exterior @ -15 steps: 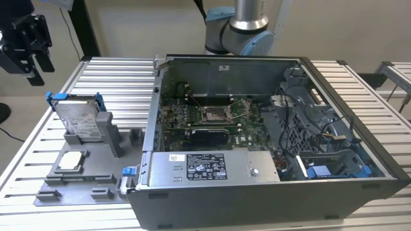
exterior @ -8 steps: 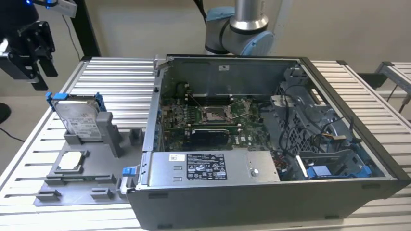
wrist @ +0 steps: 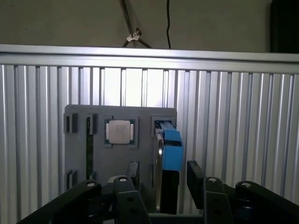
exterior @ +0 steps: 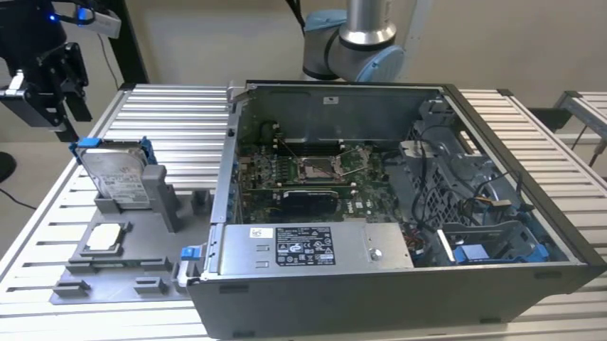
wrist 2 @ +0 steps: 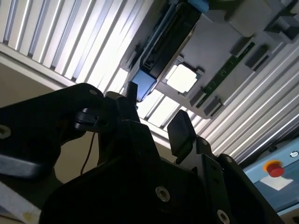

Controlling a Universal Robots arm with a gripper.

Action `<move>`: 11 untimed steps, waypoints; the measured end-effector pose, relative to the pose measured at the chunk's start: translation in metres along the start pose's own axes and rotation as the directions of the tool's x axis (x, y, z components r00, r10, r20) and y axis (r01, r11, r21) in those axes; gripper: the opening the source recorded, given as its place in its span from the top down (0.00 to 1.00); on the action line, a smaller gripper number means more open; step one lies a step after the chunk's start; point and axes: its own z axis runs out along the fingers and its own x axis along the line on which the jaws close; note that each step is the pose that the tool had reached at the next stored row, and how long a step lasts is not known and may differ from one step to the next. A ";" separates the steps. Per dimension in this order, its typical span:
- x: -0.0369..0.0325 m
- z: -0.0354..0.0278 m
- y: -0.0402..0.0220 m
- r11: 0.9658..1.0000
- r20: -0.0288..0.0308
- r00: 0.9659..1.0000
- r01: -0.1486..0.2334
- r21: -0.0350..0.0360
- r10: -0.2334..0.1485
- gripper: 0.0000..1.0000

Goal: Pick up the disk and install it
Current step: 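Pick up the disk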

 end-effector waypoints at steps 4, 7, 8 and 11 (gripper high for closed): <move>-0.0006 0.0070 -0.0014 1.000 0.002 1.000 0.000 0.000 0.000 1.00; -0.0006 0.0075 -0.0015 1.000 0.002 1.000 0.000 0.000 0.000 1.00; -0.0006 0.0075 -0.0015 1.000 0.002 1.000 0.000 0.000 0.000 1.00; -0.0006 0.0076 -0.0015 1.000 0.002 1.000 0.000 0.000 0.000 1.00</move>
